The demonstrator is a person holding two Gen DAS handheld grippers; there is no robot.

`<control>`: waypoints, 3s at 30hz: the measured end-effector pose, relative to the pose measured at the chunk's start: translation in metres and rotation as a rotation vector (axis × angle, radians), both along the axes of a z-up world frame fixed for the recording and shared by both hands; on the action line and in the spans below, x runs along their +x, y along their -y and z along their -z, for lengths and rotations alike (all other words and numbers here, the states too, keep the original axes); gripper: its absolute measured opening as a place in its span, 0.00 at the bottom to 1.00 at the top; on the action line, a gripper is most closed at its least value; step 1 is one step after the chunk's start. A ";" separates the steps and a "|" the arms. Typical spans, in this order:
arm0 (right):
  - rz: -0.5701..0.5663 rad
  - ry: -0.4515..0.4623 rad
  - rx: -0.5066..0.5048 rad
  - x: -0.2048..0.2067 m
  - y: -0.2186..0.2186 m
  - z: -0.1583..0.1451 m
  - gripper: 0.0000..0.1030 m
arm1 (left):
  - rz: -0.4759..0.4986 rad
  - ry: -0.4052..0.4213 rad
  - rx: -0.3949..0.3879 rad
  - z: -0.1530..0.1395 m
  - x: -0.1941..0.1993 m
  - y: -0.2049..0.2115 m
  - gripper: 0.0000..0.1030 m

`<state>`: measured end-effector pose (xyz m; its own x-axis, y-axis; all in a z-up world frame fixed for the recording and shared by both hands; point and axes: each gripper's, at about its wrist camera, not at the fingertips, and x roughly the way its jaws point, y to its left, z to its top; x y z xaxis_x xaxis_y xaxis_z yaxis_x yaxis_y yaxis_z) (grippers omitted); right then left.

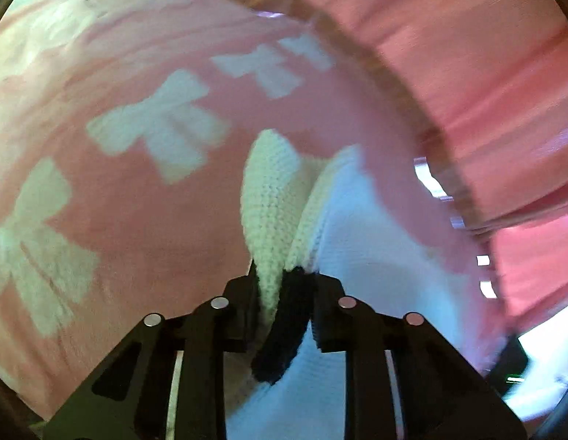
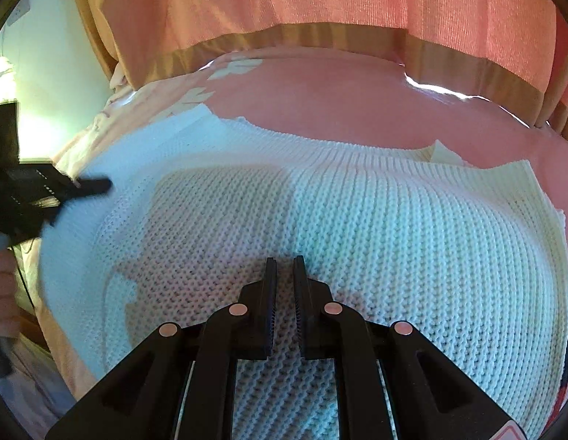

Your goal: Fold small clothes

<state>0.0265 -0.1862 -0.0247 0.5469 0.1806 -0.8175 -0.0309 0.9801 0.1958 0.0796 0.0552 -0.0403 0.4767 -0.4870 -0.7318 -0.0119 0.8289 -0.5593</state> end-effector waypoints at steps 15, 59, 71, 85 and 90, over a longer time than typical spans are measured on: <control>0.122 0.015 0.133 -0.050 0.077 -0.024 0.12 | 0.397 0.161 -0.092 -0.075 -0.045 0.208 0.19; 0.319 0.056 0.356 -0.140 0.164 -0.072 0.19 | 0.555 0.279 0.224 -0.037 -0.117 0.148 0.79; 0.369 0.005 0.415 -0.133 0.187 -0.054 0.64 | 0.684 0.234 0.414 0.013 -0.140 0.199 0.79; 0.234 0.248 0.461 -0.119 0.146 -0.114 0.17 | 0.690 0.207 0.370 0.008 -0.133 0.188 0.73; 0.386 -0.046 0.290 -0.124 0.175 -0.039 0.18 | 0.679 0.215 0.321 0.001 -0.127 0.182 0.74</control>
<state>-0.0971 -0.3613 0.0139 0.5830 0.1956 -0.7886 0.3391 0.8234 0.4550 -0.0473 -0.1264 -0.0408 0.2976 -0.5028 -0.8116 0.6371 0.7377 -0.2234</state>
